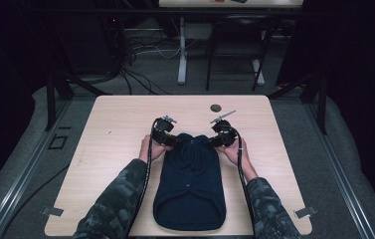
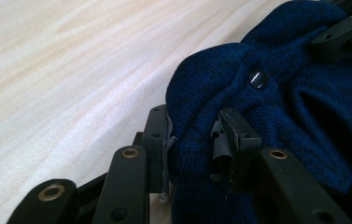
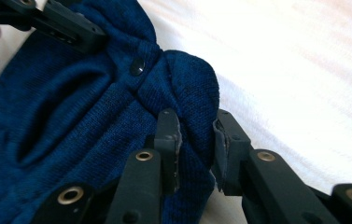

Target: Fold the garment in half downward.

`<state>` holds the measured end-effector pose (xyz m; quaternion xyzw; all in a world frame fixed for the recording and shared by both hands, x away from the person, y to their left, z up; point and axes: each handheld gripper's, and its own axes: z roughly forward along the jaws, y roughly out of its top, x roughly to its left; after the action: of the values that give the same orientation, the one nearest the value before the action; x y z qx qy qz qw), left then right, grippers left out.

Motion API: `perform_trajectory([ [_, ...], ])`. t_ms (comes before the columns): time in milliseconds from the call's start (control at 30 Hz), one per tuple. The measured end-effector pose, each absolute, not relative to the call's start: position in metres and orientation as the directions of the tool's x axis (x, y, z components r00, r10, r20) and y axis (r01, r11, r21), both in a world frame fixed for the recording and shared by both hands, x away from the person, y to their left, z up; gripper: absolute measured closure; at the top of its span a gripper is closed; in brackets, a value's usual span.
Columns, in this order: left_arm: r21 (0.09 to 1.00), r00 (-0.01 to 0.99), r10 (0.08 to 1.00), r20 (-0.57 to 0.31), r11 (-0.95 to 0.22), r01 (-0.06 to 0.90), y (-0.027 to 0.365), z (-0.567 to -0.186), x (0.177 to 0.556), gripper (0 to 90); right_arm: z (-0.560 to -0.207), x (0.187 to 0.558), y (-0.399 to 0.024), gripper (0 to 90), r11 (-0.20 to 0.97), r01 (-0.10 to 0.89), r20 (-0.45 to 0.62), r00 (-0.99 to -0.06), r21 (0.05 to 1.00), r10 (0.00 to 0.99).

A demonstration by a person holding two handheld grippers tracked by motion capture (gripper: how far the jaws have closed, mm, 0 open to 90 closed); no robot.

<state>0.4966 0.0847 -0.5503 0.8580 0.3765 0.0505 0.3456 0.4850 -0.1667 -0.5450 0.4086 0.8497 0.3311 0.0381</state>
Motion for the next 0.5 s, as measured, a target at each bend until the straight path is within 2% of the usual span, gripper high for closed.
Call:
perform_trajectory([
  [500,0.658,0.766,0.620,-0.171,-0.507,0.557,0.092,-0.516,0.482,58.8,-0.499,0.452,-0.167,73.6,0.487,0.524,0.093,-0.741,0.699,0.665],
])
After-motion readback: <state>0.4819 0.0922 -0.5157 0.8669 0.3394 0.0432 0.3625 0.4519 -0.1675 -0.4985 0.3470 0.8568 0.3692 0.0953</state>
